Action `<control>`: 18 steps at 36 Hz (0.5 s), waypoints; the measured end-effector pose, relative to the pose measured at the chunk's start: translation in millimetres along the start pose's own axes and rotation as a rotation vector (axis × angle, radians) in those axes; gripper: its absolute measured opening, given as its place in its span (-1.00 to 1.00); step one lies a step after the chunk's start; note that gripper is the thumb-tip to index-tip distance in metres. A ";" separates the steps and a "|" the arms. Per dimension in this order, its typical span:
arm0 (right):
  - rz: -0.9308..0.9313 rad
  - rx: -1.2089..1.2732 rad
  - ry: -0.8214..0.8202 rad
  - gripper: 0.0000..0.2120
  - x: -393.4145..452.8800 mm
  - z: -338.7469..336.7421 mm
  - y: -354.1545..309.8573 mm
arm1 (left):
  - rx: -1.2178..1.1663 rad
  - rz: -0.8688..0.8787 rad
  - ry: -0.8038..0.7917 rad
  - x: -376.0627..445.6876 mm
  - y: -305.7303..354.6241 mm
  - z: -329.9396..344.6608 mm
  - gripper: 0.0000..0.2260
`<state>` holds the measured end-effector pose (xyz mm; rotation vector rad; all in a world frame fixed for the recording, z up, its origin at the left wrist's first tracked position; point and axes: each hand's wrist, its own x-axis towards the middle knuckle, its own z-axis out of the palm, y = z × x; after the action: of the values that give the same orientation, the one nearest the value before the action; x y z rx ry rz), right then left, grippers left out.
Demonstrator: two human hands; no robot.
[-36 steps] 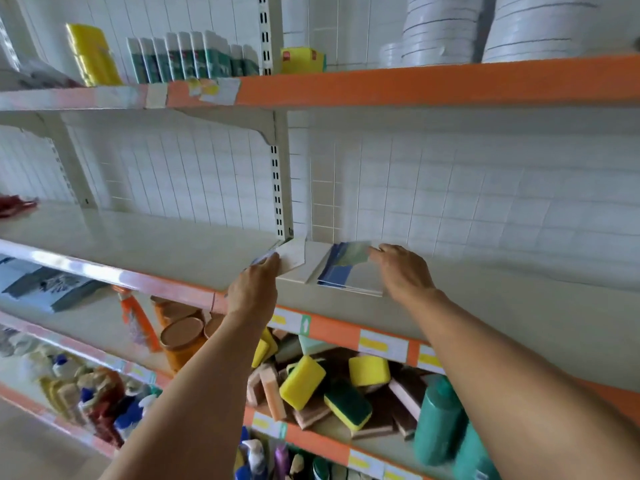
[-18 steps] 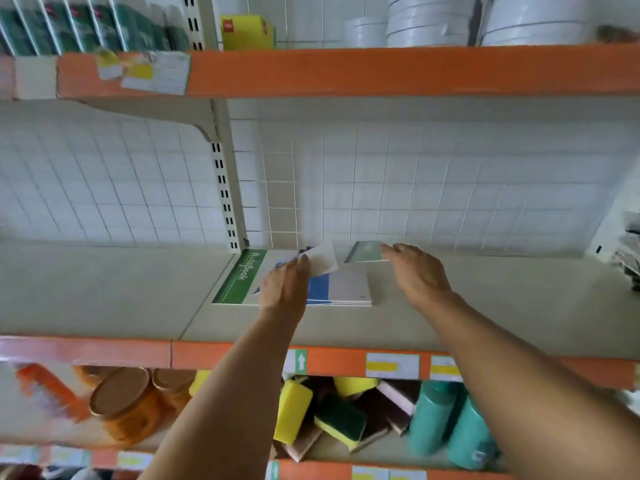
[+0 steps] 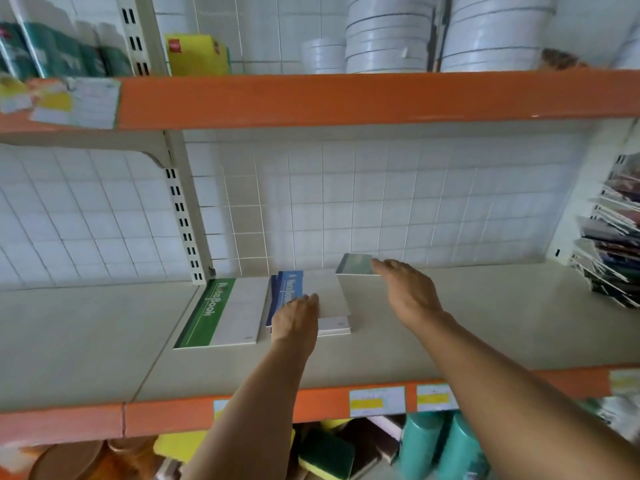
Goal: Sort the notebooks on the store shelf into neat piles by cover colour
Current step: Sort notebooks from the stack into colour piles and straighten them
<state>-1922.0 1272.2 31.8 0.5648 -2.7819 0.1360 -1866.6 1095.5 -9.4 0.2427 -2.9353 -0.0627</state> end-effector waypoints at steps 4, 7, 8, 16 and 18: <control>-0.016 0.011 -0.022 -0.37 6.6 5.5 0.9 | -0.046 0.046 -0.076 8.8 -1.3 10.0 -0.69; -0.025 0.011 -0.019 -0.37 11.4 11.8 2.5 | -0.093 0.051 -0.135 17.1 -3.2 17.6 -0.54; -0.028 0.009 -0.021 -0.37 12.7 13.4 2.8 | -0.103 0.057 -0.149 19.9 -4.0 19.9 -0.50; -0.037 0.003 -0.043 -0.39 17.7 17.7 3.4 | -0.116 0.074 -0.200 25.5 -12.6 24.7 -0.33; -0.045 0.010 -0.041 -0.39 16.3 17.5 2.2 | -0.115 0.066 -0.179 24.2 -14.0 23.2 -0.38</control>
<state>-1941.9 1265.5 20.1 0.6389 -2.8076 0.1305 -1892.4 1078.3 -28.3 0.1292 -3.1011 -0.2558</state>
